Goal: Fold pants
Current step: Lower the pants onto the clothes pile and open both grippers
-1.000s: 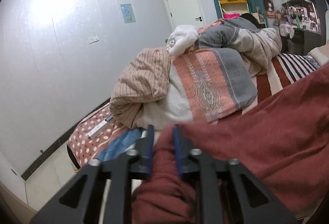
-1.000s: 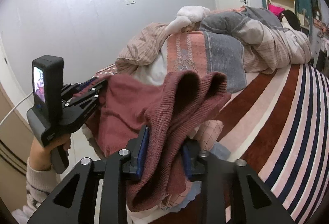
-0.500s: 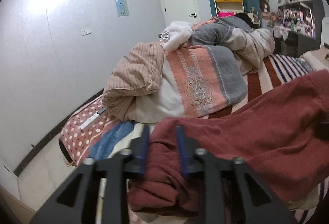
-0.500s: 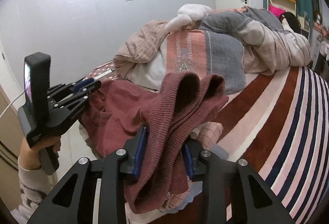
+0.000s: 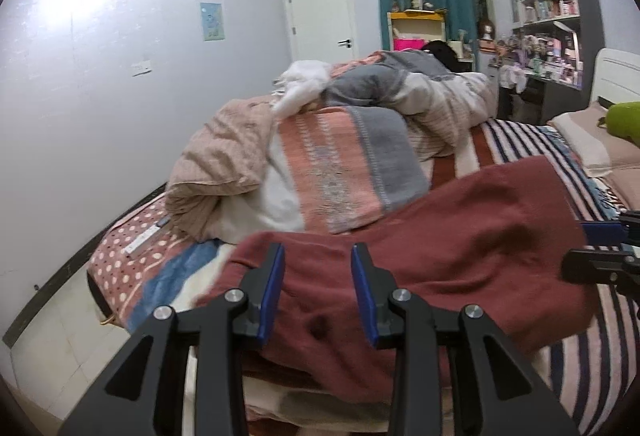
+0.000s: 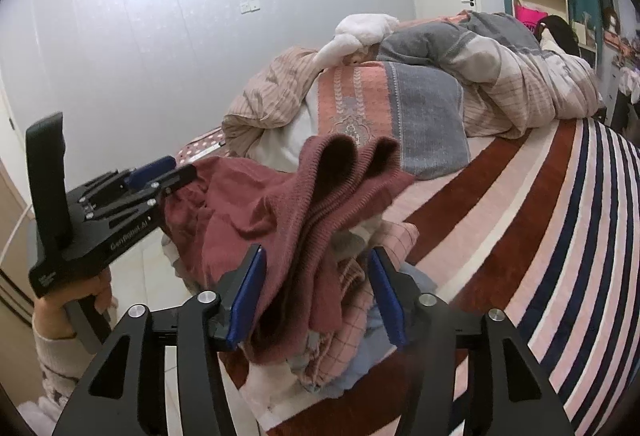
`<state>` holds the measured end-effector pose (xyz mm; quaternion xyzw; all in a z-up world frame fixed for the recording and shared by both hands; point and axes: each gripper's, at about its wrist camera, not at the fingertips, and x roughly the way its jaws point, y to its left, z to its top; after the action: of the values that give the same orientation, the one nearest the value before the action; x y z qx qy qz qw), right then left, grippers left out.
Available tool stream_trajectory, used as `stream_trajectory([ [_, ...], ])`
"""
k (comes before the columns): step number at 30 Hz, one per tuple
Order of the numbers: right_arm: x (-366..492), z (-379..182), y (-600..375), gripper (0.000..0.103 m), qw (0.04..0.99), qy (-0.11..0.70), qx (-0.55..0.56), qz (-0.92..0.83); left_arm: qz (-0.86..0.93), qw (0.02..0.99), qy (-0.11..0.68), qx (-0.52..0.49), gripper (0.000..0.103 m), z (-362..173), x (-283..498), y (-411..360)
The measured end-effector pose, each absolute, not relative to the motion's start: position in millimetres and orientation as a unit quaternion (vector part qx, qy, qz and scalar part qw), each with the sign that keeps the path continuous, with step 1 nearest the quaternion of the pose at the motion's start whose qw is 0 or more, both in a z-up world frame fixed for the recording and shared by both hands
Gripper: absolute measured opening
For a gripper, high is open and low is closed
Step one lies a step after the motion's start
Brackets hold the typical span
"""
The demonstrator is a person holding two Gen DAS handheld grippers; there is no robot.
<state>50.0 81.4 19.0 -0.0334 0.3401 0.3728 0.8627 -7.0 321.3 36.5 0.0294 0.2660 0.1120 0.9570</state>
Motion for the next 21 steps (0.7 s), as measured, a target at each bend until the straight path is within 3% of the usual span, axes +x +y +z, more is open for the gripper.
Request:
stream_trajectory([
  [7,34,17,32,0.053,0.875,0.334,-0.025,0.349,0.066,0.965,0.254,0.016,0.040,43,-16,272],
  [15,13,11,-58,0.062,0.896,0.325,0.013,0.304,0.008,0.977,0.212,0.006,0.068,60,-39,190],
  [21,-30,19,-142,0.072,0.931,0.269,0.009,0.245,-0.018,0.985,0.170,0.019,0.085,69,-60,121],
])
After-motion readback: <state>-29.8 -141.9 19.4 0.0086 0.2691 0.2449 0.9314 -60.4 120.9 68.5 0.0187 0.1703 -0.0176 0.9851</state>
